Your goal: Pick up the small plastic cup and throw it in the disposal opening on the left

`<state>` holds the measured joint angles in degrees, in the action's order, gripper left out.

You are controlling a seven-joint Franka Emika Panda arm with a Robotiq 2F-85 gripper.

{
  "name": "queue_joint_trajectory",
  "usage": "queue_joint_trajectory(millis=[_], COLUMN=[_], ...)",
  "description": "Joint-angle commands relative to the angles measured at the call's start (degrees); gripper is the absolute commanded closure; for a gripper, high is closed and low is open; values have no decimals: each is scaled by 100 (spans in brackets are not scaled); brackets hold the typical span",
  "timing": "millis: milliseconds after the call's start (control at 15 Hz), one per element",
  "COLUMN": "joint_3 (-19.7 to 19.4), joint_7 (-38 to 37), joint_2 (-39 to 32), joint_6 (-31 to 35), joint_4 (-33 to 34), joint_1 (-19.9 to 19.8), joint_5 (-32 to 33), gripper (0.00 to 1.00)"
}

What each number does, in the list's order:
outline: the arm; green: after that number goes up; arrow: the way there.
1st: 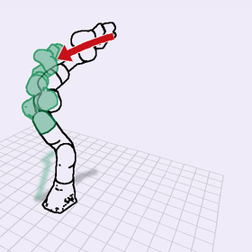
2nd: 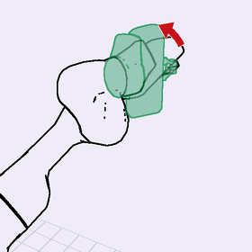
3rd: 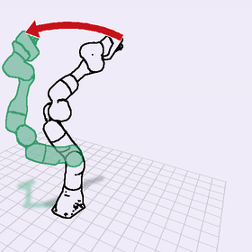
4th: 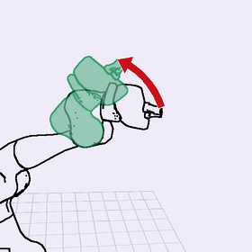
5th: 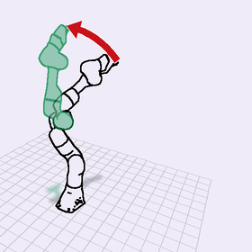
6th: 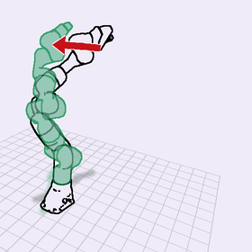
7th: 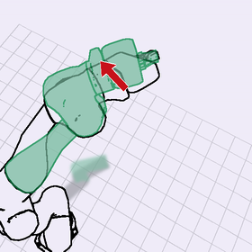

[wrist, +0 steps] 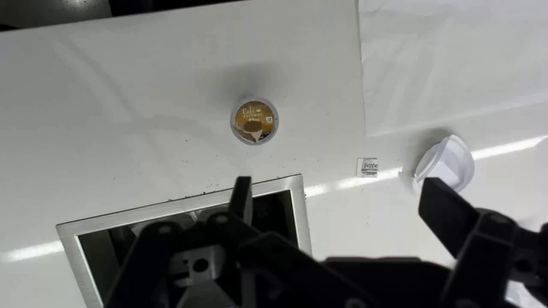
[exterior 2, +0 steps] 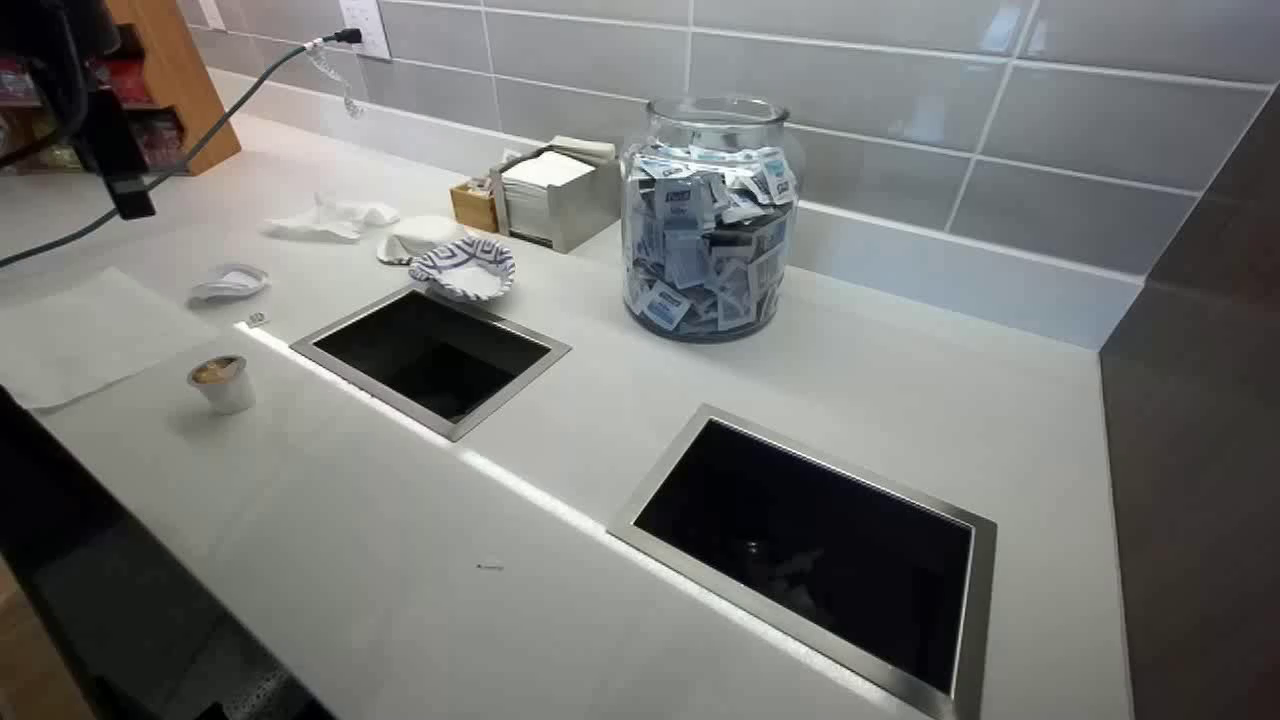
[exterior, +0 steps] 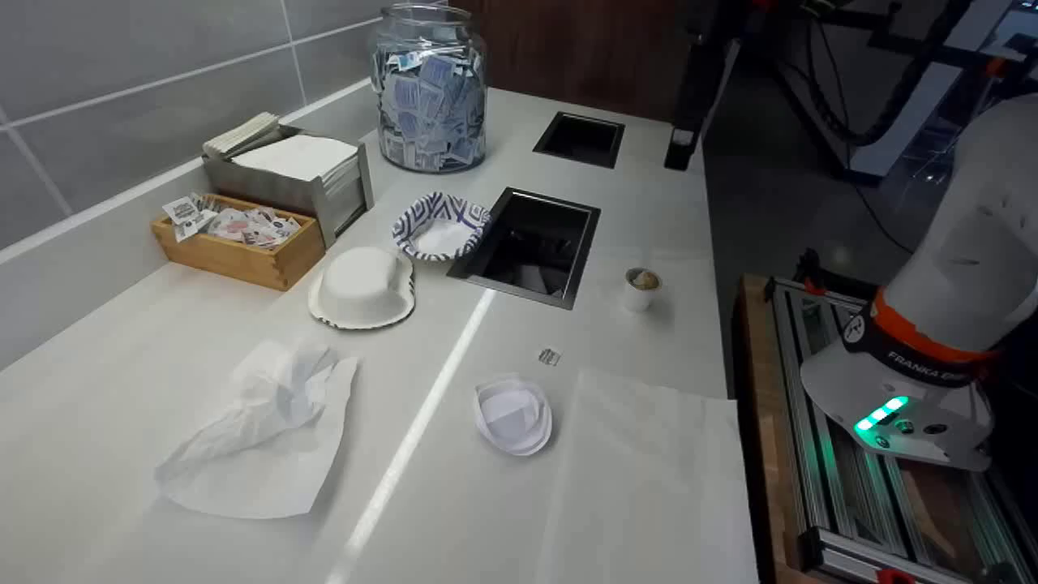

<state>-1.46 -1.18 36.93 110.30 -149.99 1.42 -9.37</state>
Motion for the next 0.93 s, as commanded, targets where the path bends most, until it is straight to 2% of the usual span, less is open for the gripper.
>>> queue_joint_trajectory(millis=[0, 600, 867], joint_3=[32, 32, 182], joint_7=[19, 19, -952], joint_2=[-3, -7, -336], joint_6=[-15, -15, 882], joint_4=[10, 10, -197], joint_1=[-38, -38, -246], joint_5=[-18, -18, -321], gripper=[0, 0, 0])
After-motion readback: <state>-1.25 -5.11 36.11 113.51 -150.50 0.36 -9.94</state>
